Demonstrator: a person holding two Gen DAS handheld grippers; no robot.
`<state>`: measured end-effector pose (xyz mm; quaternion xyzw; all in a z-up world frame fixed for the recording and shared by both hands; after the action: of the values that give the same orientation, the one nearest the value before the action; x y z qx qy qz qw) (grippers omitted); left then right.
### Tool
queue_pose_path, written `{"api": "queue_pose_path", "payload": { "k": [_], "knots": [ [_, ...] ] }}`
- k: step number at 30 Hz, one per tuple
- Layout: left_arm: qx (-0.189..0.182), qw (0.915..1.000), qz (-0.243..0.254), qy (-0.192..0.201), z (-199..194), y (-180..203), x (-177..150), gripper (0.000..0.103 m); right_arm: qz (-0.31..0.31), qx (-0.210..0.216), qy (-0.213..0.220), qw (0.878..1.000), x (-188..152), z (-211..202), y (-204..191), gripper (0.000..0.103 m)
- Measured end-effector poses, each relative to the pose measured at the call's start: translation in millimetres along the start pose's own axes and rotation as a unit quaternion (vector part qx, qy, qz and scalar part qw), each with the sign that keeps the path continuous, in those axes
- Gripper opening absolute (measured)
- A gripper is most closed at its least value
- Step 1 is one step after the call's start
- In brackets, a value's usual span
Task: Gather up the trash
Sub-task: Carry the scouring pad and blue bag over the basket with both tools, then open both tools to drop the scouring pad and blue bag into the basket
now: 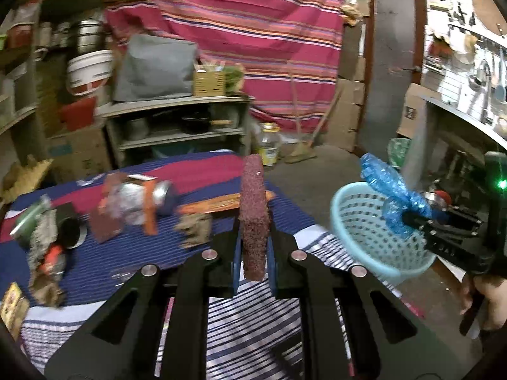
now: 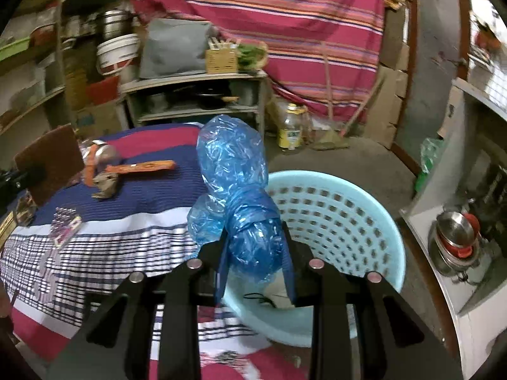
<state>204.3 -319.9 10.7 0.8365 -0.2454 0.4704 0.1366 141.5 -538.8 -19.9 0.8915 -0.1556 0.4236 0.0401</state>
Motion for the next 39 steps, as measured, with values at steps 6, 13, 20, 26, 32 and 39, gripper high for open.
{"api": "queue_pose_path", "payload": {
  "k": [6, 13, 20, 26, 32, 39],
  "knots": [
    [-0.047, 0.9986, 0.025, -0.001, 33, 55, 13, 0.012, 0.031, -0.013, -0.007, 0.999, -3, 14, 38, 0.029],
    [-0.100, 0.9935, 0.054, -0.008, 65, 114, 18, 0.012, 0.074, -0.027, -0.016, 0.997, -13, 27, 86, 0.029],
    [-0.140, 0.9878, 0.067, -0.016, 94, 165, 21, 0.013, 0.099, -0.035, -0.018, 0.994, -17, 33, 115, 0.029],
    [-0.137, 0.9876, 0.073, -0.025, 110, 178, 20, 0.032, 0.112, -0.030, -0.021, 0.993, -20, 38, 121, 0.029],
    [-0.105, 0.9920, 0.069, -0.015, 103, 160, 24, 0.055, 0.104, -0.029, -0.026, 0.994, -22, 42, 112, 0.029],
    [-0.041, 0.9982, 0.043, 0.006, 81, 112, 23, 0.085, 0.095, -0.026, -0.032, 0.995, -25, 49, 95, 0.029]
  ]
}}
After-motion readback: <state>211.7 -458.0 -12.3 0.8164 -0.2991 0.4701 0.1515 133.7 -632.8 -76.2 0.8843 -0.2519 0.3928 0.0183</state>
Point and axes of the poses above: each gripper's, at about its wrist camera, not at the fingertips, and z roughly the way its jaws point, y to its right, x to its top, the point moved 7 cm from there along z, roughly the way its jaws point, and after that the axes turned 4 degrees about z, right-handed, at the moved point
